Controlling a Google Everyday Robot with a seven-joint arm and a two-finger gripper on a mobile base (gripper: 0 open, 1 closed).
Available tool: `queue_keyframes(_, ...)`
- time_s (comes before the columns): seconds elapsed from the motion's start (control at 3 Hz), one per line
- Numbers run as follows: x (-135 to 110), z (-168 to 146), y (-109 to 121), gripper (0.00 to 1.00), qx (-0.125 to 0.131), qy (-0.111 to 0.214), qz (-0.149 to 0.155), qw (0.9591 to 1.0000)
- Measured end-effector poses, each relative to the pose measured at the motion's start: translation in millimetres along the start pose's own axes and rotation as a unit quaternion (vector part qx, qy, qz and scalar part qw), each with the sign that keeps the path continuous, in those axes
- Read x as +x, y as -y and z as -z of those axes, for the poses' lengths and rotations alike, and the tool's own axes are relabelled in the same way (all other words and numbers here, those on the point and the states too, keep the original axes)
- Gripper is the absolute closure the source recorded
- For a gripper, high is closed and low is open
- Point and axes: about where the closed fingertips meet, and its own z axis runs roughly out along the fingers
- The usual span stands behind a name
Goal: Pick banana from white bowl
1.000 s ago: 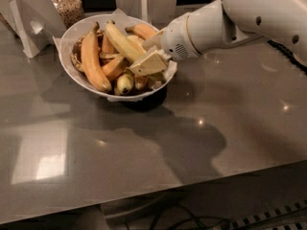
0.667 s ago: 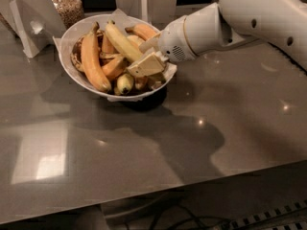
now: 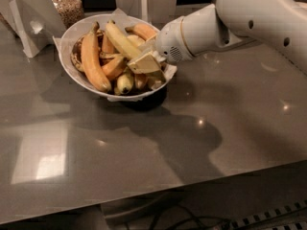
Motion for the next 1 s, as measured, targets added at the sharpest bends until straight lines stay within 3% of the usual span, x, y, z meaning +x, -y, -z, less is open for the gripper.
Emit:
queue_keyframes(0.33,-5.7,3.8,-0.9,1.00,0.000,0.002,0.008,1.0000)
queue_keyframes(1.0,-27.8,38.0,-1.5,1.00,0.001,0.001,0.036,0.9993)
